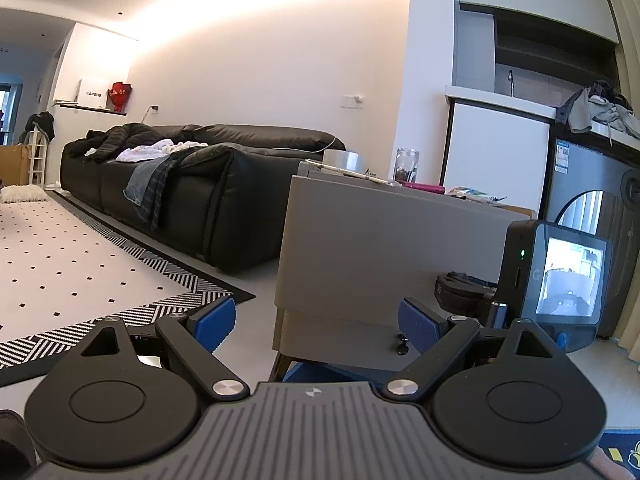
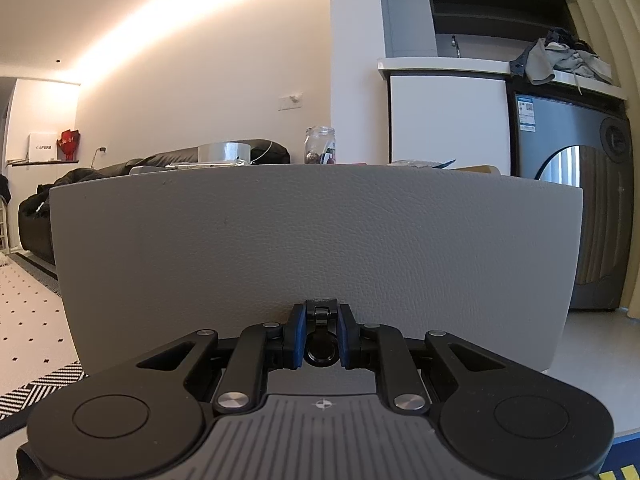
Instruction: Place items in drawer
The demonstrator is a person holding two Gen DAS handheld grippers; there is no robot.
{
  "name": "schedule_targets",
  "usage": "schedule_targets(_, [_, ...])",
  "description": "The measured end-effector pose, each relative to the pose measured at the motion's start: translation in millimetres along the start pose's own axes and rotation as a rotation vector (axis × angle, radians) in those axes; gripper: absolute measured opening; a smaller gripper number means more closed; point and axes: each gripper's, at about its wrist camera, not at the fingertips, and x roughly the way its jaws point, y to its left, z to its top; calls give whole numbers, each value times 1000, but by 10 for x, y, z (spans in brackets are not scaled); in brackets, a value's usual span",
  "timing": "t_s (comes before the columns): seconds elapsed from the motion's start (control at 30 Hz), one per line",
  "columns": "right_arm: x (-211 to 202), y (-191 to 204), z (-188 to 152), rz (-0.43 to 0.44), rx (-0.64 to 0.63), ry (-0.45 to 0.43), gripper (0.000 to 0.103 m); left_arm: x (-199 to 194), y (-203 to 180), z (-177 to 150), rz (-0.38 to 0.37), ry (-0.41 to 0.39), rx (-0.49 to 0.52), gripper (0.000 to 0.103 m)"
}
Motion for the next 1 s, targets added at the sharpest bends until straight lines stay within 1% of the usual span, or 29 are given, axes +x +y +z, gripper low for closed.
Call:
schedule_targets(0.5, [56, -11, 17, 6, 20, 1, 18, -41, -79, 8, -14, -18, 19, 92])
schedule_targets(1.0, [142, 8, 17, 2, -1, -8, 18, -61, -135, 36, -21, -27, 20, 92])
